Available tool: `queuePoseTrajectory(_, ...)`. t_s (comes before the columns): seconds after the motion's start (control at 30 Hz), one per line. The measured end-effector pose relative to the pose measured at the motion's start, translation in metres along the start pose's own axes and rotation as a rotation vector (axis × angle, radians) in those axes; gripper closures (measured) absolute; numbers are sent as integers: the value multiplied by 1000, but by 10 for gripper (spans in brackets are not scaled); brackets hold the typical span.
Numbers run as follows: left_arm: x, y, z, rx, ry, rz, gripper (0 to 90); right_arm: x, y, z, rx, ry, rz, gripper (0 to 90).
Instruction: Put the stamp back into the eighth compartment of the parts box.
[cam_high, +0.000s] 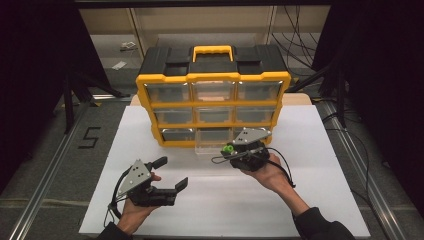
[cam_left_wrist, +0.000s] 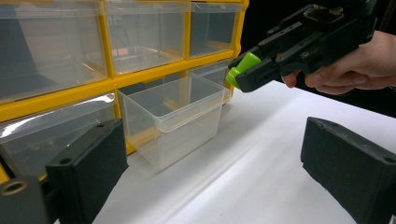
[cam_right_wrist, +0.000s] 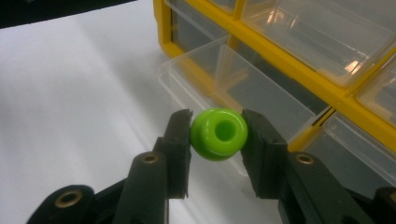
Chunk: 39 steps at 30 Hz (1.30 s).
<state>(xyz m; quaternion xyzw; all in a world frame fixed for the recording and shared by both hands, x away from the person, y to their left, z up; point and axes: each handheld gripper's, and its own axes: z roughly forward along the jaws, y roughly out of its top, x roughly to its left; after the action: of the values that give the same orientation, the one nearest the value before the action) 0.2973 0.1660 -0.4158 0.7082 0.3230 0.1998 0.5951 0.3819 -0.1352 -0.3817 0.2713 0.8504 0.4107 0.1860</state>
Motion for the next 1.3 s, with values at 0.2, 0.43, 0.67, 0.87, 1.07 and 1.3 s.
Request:
queuePoseTrajectory(0.2, 0, 0, 0, 0, 0, 0, 68, -4, 6, 4, -12, -10, 5, 648)
queuePoseTrajectory(0.43, 0, 0, 0, -2, 2, 1, 68, -11, 14, 10, -25, -24, 21, 648)
queuePoseTrajectory(0.67, 0, 0, 0, 0, 0, -4, 68, -16, 19, 15, -24, -32, 36, 648)
queuePoseTrajectory(0.87, -1, 0, 0, -2, -5, -2, 68, -19, 21, 21, -19, -38, 38, 648)
queuePoseTrajectory(1.07, -1, 0, 0, -3, -5, 0, 68, -21, 22, 27, -11, -43, 41, 648)
queuePoseTrajectory(1.3, -1, 0, 0, -3, -5, -2, 68, -24, 24, 31, 1, -44, 59, 648)
